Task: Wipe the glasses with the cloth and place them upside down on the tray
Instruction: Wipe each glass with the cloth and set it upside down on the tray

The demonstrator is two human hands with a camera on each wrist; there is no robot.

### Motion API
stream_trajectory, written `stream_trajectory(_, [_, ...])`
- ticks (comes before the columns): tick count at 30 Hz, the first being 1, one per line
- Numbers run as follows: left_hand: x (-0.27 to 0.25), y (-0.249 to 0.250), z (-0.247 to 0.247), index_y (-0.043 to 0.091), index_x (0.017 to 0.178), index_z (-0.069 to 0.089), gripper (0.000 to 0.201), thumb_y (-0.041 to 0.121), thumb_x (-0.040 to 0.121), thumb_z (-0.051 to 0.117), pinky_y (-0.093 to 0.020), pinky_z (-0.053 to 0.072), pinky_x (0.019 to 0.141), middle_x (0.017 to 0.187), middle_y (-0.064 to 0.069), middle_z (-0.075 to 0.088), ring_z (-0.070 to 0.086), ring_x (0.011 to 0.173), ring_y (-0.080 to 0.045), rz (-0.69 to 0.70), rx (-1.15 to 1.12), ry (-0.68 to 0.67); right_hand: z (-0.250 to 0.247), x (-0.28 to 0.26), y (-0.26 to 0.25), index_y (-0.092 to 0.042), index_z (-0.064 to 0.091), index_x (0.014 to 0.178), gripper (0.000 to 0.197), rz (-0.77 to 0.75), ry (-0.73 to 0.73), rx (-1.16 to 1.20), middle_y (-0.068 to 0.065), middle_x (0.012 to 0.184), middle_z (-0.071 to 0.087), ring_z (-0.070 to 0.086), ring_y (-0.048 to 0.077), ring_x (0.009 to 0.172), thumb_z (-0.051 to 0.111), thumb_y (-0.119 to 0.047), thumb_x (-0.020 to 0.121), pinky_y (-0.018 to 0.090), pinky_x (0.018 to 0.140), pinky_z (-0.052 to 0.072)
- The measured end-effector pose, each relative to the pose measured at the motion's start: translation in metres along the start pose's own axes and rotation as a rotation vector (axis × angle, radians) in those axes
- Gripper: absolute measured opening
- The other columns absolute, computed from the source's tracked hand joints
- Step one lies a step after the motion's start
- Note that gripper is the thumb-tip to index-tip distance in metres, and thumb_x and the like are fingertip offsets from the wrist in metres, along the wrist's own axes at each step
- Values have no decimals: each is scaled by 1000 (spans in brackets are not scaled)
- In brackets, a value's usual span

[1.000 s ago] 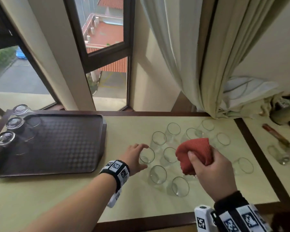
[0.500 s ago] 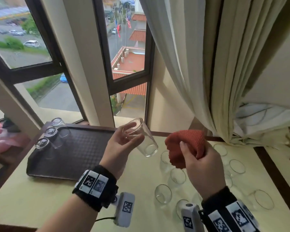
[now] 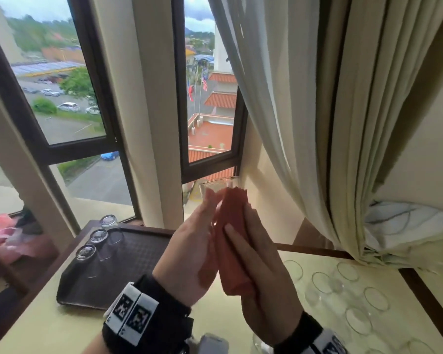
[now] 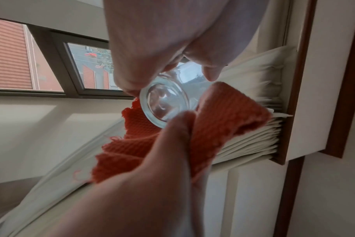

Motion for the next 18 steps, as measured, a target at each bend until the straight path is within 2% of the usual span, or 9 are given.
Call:
stream_trajectory(3, [-3, 1, -4, 14, 145, 66, 67, 62, 100, 54, -50, 44, 115, 125, -9, 74, 68, 117, -29, 72, -23, 6, 0, 10, -6, -27, 43, 160, 50, 111, 92, 176, -4, 171, 31, 37, 24, 155, 40, -29, 110, 54, 117, 43])
stream_trajectory(5, [-4, 1, -6, 13, 143, 68, 64, 62, 103, 56, -48, 35, 116, 124, -10, 67, 56, 115, -28, 107, -34, -16, -4, 25, -10, -37, 48, 156, 55, 270, 146, 377, -13, 140, 64, 62, 2, 119, 50, -20, 103, 31, 93, 54])
stream_trajectory(6, [-4, 2, -6, 12, 144, 67, 66, 61, 101, 56, -50, 32, 116, 127, -12, 64, 50, 118, -30, 114, -28, -31, -5, 32, -11, -34, 48, 155, 57, 321, 158, 440, -14, 124, 71, 64, -3, 99, 52, -18, 100, 22, 82, 56])
stream_trajectory(7, [-5, 4, -4, 12, 145, 65, 67, 61, 100, 56, -51, 29, 115, 131, -15, 60, 45, 121, -32, 119, -31, -34, -7, 39, -15, -31, 46, 156, 58, 318, 162, 469, -10, 127, 72, 64, -3, 95, 51, -16, 100, 21, 78, 56])
stream_trajectory(8, [-5, 7, -3, 12, 147, 63, 68, 60, 100, 56, -51, 28, 116, 136, -18, 58, 42, 124, -32, 124, -44, -41, -8, 47, -21, -31, 42, 159, 60, 271, 153, 436, -2, 145, 64, 63, 2, 108, 51, -15, 102, 29, 85, 59])
stream_trajectory(10, [-6, 17, -2, 11, 149, 63, 65, 58, 104, 56, -50, 25, 128, 151, -22, 57, 45, 137, -30, 118, -87, -61, -7, 47, -32, -26, 36, 163, 58, 99, 95, 237, 6, 172, 29, 43, 20, 149, 49, -15, 108, 53, 113, 48])
stream_trajectory(13, [-7, 34, -9, 10, 141, 69, 68, 63, 101, 58, -55, 33, 128, 147, -22, 63, 58, 135, -32, 117, -66, -95, 6, 26, -32, -10, 37, 161, 55, -50, -10, 53, 7, 176, 13, 17, 35, 161, 37, -35, 112, 63, 122, 33])
stream_trajectory(16, [-6, 41, -15, 15, 138, 70, 67, 65, 95, 57, -57, 42, 111, 132, -21, 67, 56, 116, -37, 152, 8, -83, 12, 14, -24, -20, 35, 164, 59, 29, 27, 127, 1, 170, 35, 33, 29, 156, 42, -21, 105, 59, 117, 38])
stream_trajectory(18, [-7, 38, -12, 13, 142, 67, 68, 62, 98, 48, -56, 43, 103, 123, -19, 64, 55, 111, -37, 137, 7, -93, 11, 20, -16, -26, 49, 155, 54, 315, 111, 350, -6, 124, 72, 65, 16, 112, 50, -29, 101, 38, 94, 51])
Point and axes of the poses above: each hand's wrist, its own x-axis towards the middle knuckle, its own z-axis out of the palm, y = z × x, the point moved 4 cm from there along x, towards the middle knuckle
